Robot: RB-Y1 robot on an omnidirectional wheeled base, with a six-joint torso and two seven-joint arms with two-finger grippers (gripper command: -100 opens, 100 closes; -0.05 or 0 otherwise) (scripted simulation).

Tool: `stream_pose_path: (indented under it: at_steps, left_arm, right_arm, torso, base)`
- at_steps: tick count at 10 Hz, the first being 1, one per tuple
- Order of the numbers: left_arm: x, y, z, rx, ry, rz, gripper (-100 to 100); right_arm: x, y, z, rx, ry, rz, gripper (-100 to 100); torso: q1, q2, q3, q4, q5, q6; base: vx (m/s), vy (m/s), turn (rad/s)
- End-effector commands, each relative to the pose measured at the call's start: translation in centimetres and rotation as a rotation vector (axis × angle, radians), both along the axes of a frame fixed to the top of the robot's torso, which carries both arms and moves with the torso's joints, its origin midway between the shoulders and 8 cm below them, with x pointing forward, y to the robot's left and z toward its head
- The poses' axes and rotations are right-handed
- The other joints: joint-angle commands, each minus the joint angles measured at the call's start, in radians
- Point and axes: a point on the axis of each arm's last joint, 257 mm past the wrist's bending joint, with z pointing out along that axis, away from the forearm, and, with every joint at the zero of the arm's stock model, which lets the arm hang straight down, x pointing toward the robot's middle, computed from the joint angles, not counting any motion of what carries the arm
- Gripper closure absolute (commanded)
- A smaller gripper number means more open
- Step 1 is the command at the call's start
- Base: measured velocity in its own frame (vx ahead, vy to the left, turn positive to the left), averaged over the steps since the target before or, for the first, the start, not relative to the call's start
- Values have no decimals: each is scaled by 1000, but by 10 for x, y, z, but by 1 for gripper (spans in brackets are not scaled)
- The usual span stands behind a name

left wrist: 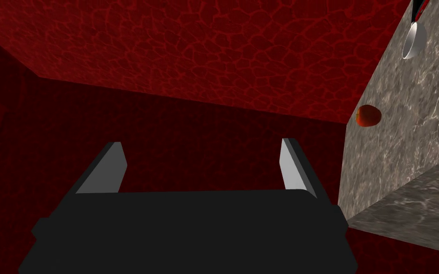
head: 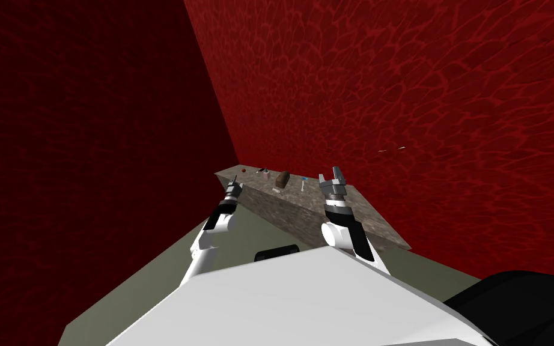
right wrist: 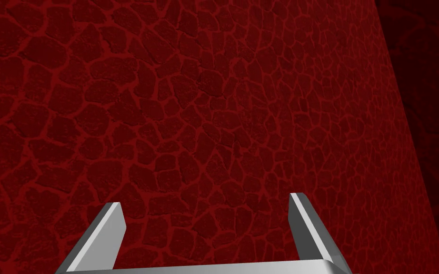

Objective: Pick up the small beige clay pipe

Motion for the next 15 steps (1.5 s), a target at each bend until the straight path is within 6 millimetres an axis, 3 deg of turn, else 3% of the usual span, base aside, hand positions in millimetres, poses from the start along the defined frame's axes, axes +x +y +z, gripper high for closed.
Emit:
stream_pose_path:
  at_steps: [1,4,15]
  left_arm:
    - [17,-10,-11,-3,51,-23,-100]
    - [36,-21,-16,-3,92,-48,-100]
    - [119,-76,-75,38,402,-157,-100]
  right_arm:
    - [0,0,0,0,0,0,0]
    - [0,0,0,0,0,0,0]
    - [0,0,0,0,0,0,0]
  torso:
    - [0,0,0,0,0,0]
    - [0,1,0,0,0,0]
    - [-1,0,0,0,0,0]
  base:
    - [-19,32,14]
    - [-25,24,-3]
    - [-15,22,-48]
